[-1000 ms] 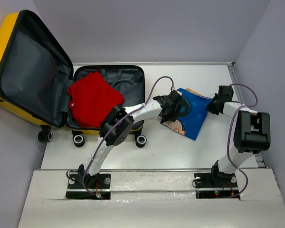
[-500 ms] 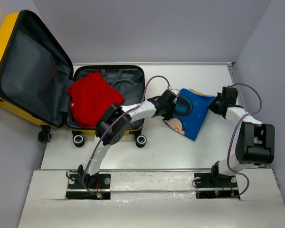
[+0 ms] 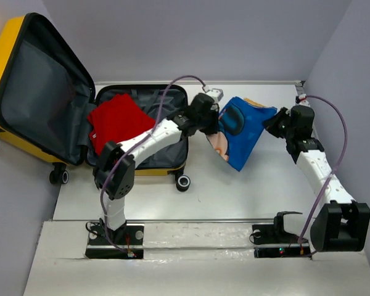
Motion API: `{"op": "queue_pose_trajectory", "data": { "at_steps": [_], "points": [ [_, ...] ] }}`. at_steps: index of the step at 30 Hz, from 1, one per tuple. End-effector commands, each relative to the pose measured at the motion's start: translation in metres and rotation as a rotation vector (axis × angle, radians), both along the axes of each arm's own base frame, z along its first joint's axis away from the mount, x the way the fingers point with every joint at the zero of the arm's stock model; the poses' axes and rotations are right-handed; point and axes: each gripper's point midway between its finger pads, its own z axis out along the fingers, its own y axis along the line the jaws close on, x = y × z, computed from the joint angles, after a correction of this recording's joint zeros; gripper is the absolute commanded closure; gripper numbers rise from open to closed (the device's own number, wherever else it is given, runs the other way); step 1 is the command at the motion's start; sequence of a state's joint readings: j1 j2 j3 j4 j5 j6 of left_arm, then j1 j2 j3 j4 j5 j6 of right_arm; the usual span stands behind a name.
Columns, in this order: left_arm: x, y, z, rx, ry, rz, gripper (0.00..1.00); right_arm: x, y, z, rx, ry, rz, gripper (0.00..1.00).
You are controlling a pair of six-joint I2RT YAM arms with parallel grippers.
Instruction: Pack the luggage
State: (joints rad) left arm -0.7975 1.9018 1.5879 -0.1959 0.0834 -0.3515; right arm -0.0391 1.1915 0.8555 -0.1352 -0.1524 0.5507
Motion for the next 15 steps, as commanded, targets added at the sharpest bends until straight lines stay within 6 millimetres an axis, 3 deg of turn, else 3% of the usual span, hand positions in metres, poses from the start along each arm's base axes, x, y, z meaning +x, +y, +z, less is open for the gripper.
{"op": "queue_pose_trajectory", "data": {
  "at_steps": [1,2,3,4,5,6,7,9,10,11,12,13,14,15],
  "points": [
    [0.025,0.042,0.101,-0.149,-0.133,0.095,0.94,0.007,0.054,0.083,0.025,-0.167,0.117,0.93],
    [0.024,0.056,0.120,-0.165,-0.154,0.109,0.94,0.012,0.065,0.106,0.036,-0.208,0.136,0.93],
    [0.027,0.070,0.130,-0.170,-0.167,0.130,0.94,0.015,0.078,0.115,0.046,-0.222,0.160,0.93],
    [0.036,0.098,0.148,-0.180,-0.200,0.189,0.94,0.020,0.104,0.111,0.051,-0.200,0.207,0.93],
    [0.039,0.115,0.154,-0.174,-0.211,0.225,0.94,0.026,0.118,0.116,0.058,-0.204,0.228,0.93],
    [0.040,0.134,0.148,-0.147,-0.195,0.263,0.94,0.032,0.134,0.140,0.072,-0.248,0.251,0.93],
    [0.045,0.171,0.159,-0.147,-0.220,0.341,0.94,0.041,0.165,0.127,0.062,-0.216,0.293,0.93],
    [0.048,0.211,0.156,-0.133,-0.218,0.424,0.94,0.052,0.197,0.128,0.051,-0.217,0.333,0.93],
    [0.049,0.253,0.149,-0.111,-0.221,0.513,0.94,0.068,0.218,0.124,0.043,-0.210,0.356,0.93],
    [0.049,0.276,0.143,-0.094,-0.218,0.569,0.94,0.064,0.230,0.144,0.055,-0.250,0.377,0.93],
    [0.048,0.298,0.123,-0.071,-0.192,0.623,0.94,0.070,0.263,0.116,0.040,-0.200,0.425,0.92],
    [0.048,0.320,0.122,-0.072,-0.201,0.672,0.94,0.077,0.280,0.127,0.048,-0.225,0.447,0.89],
    [0.051,0.362,0.114,-0.048,-0.188,0.773,0.61,0.090,0.301,0.086,0.025,-0.153,0.474,0.72],
    [0.050,0.379,0.102,-0.024,-0.159,0.815,0.40,0.092,0.316,0.075,0.021,-0.128,0.502,0.60]
  ]
}}
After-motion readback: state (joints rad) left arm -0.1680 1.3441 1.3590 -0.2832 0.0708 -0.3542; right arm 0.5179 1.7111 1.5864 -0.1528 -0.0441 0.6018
